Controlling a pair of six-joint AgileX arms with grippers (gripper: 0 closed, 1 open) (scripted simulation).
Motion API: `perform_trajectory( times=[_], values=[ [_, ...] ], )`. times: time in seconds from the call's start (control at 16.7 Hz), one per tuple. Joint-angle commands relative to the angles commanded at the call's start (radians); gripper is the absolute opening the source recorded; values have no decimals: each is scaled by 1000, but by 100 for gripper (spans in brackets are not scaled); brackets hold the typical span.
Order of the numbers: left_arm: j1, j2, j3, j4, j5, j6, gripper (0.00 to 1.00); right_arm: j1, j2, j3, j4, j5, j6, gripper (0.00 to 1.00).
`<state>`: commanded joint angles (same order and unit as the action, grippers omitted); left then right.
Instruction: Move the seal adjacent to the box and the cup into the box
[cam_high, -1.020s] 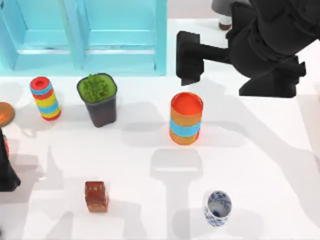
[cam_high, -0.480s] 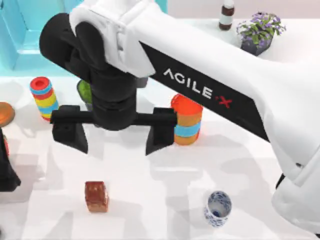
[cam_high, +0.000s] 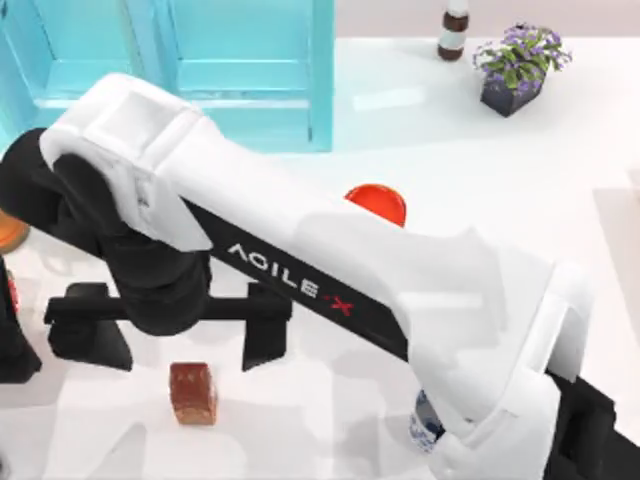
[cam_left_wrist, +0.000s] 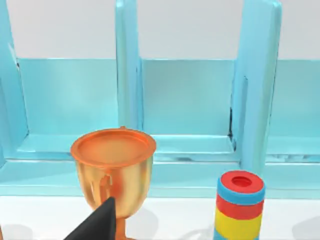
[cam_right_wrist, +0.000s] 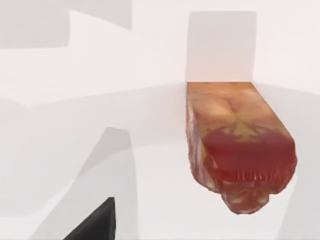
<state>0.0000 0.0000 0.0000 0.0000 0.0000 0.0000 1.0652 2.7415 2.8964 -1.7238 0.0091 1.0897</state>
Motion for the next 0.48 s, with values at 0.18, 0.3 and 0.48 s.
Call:
perform_trajectory(
  times=[0.18, 0.3, 0.48],
  values=[
    [0, 0, 0, 0, 0, 0, 100, 1, 4, 6, -2, 1, 2, 100],
    [0, 0, 0, 0, 0, 0, 100, 1, 4, 6, -2, 1, 2, 100],
    [0, 0, 0, 0, 0, 0, 100, -2, 17, 19, -4, 0, 0, 100]
  ],
)
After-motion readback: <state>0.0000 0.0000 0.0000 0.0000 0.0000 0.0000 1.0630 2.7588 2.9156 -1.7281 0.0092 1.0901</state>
